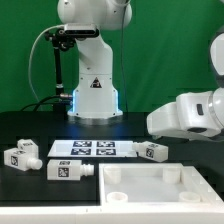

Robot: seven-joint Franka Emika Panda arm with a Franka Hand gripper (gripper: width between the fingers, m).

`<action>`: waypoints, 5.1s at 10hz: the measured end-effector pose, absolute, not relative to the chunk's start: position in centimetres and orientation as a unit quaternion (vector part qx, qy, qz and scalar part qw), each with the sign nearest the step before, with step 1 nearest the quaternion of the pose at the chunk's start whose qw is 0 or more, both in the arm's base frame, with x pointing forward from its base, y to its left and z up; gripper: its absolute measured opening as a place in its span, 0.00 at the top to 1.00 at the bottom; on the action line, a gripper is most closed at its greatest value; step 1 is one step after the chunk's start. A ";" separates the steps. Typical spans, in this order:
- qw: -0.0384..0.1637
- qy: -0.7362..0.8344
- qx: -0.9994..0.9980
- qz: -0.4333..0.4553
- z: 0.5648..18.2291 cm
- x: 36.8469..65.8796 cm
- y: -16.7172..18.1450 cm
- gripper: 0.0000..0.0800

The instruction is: Assemble one leg

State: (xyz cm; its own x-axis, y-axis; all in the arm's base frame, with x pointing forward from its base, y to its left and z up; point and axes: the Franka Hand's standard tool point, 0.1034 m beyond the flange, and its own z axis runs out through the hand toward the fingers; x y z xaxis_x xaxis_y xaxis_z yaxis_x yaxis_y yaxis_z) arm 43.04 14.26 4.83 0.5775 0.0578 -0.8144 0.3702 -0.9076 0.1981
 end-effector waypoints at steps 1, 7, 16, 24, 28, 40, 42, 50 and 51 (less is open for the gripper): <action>0.176 0.122 0.871 -0.443 4.8 43.1 14.1 0.19; 0.171 0.114 0.870 -0.447 4.7 43.1 13.2 0.19; 0.165 0.108 0.871 -0.449 4.7 43.4 12.3 0.19; 0.137 0.053 0.865 -0.480 4.0 42.5 13.3 0.19; 0.110 0.117 0.868 -0.470 4.1 43.3 13.3 0.19; 0.081 0.169 0.888 -0.419 2.6 40.0 14.1 0.19; 0.080 0.161 0.890 -0.419 2.4 40.6 13.6 0.19; 0.131 0.100 0.869 -0.466 0.3 40.2 13.0 0.19; 0.132 0.099 0.870 -0.465 0.5 40.1 13.4 0.19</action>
Offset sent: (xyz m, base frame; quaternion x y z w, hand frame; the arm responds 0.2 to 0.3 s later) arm -0.0110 0.0032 -0.0008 0.0337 -0.0373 -0.0033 0.9987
